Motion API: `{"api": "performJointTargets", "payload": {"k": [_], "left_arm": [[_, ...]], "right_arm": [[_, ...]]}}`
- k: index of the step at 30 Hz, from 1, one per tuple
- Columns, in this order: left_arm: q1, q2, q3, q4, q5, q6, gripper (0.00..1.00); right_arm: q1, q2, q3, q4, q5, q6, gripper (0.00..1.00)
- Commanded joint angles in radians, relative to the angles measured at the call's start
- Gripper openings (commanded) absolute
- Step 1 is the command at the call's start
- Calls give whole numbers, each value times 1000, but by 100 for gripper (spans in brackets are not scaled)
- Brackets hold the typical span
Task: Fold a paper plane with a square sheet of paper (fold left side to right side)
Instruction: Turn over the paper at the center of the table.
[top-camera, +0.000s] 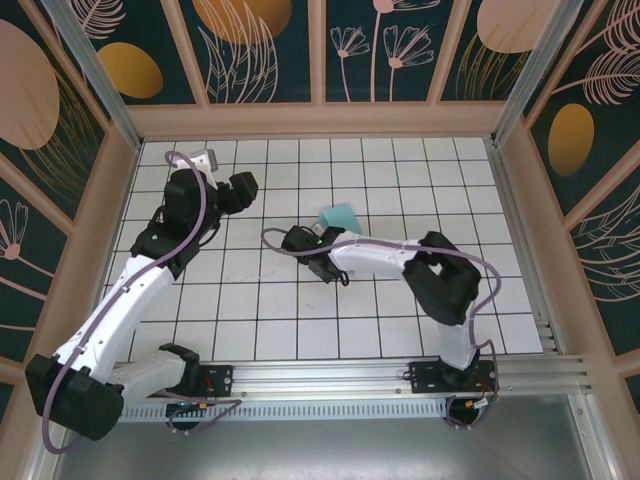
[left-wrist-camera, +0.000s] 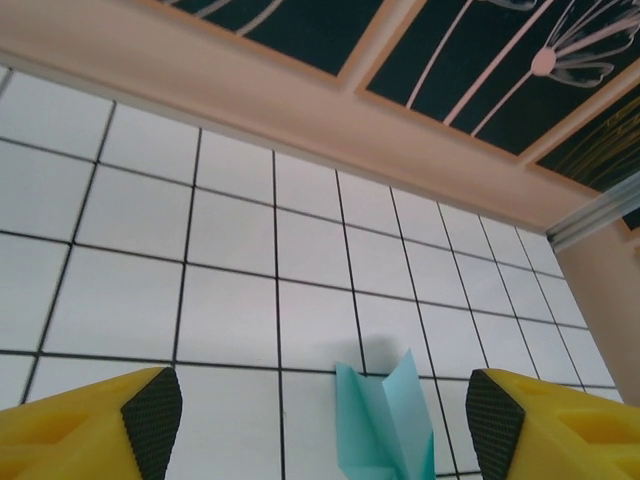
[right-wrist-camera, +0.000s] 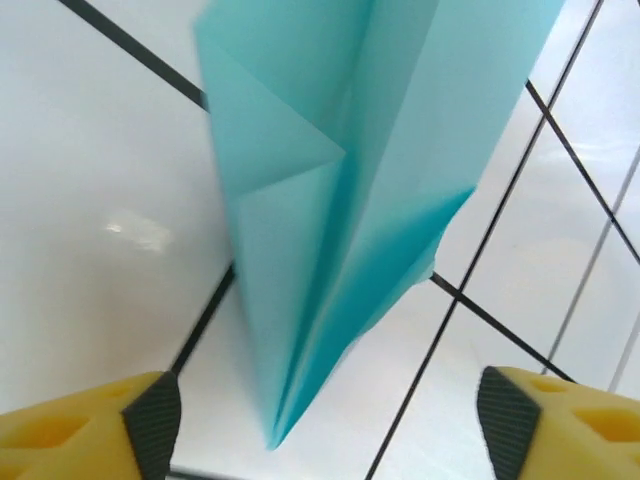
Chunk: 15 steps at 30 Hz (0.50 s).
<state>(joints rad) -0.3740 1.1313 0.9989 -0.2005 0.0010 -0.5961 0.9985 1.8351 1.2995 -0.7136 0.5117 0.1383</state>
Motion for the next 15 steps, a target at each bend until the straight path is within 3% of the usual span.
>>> {"api": "performJointTargets", "payload": {"k": [1,6,9,15], "left_arm": [[-4,58,-43,73,130,-52,78],[-22,193,-101,238,363,-148,73],[-89,298,-83,280,395,-159,73],[-166,529,25,320,434,-193,74]], "right_arm": [[-11,-123,-38,48,-124,27,91],[-146,-337,-154,178,-246,61,96],[-264,-463,-254,303,-354,95,99],[-535,-623,-465,569,-730,185,99]]}}
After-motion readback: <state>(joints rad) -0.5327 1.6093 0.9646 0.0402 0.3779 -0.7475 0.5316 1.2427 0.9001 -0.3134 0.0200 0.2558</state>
